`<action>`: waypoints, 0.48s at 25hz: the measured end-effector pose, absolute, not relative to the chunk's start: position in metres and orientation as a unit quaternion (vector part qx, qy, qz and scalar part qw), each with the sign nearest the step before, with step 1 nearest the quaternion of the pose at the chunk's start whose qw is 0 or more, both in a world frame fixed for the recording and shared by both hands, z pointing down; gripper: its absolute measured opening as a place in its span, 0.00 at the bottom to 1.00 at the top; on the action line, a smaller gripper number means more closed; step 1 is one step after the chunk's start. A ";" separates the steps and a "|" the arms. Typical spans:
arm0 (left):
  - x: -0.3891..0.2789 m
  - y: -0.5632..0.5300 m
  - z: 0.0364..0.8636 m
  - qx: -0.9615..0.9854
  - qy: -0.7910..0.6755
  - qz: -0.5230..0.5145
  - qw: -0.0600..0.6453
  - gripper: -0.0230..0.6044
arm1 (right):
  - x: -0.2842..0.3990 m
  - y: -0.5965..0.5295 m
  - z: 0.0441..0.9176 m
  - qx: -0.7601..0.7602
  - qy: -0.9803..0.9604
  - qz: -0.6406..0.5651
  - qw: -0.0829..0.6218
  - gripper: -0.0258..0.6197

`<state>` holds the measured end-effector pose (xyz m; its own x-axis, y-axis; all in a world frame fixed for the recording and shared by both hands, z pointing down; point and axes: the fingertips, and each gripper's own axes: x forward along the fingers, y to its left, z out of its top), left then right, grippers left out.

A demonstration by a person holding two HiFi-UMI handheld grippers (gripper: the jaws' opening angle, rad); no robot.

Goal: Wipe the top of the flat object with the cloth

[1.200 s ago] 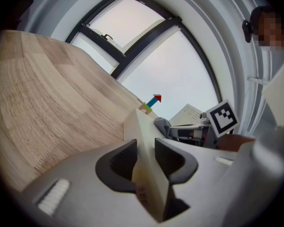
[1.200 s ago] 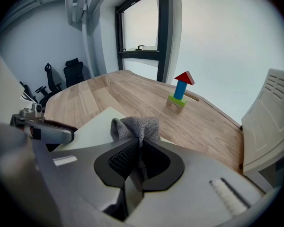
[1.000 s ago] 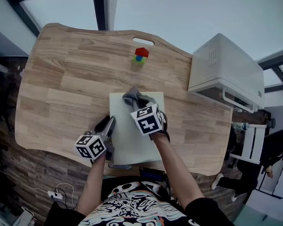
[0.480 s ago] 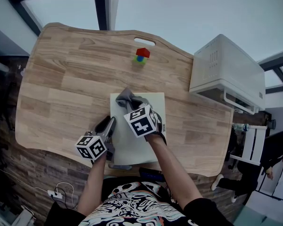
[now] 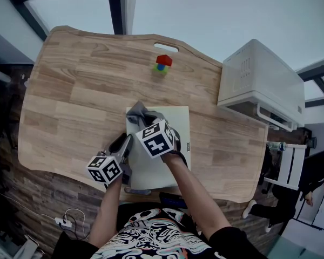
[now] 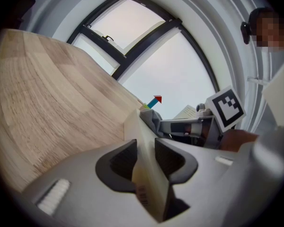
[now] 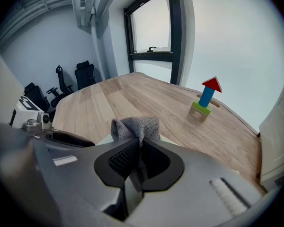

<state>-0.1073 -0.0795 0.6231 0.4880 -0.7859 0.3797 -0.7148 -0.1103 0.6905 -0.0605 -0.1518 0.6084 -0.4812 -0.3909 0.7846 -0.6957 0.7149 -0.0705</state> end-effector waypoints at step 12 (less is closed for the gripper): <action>-0.108 -0.080 0.624 0.743 -0.502 -0.047 0.440 0.32 | -0.074 -0.149 0.608 0.308 -0.845 0.198 0.390 0.07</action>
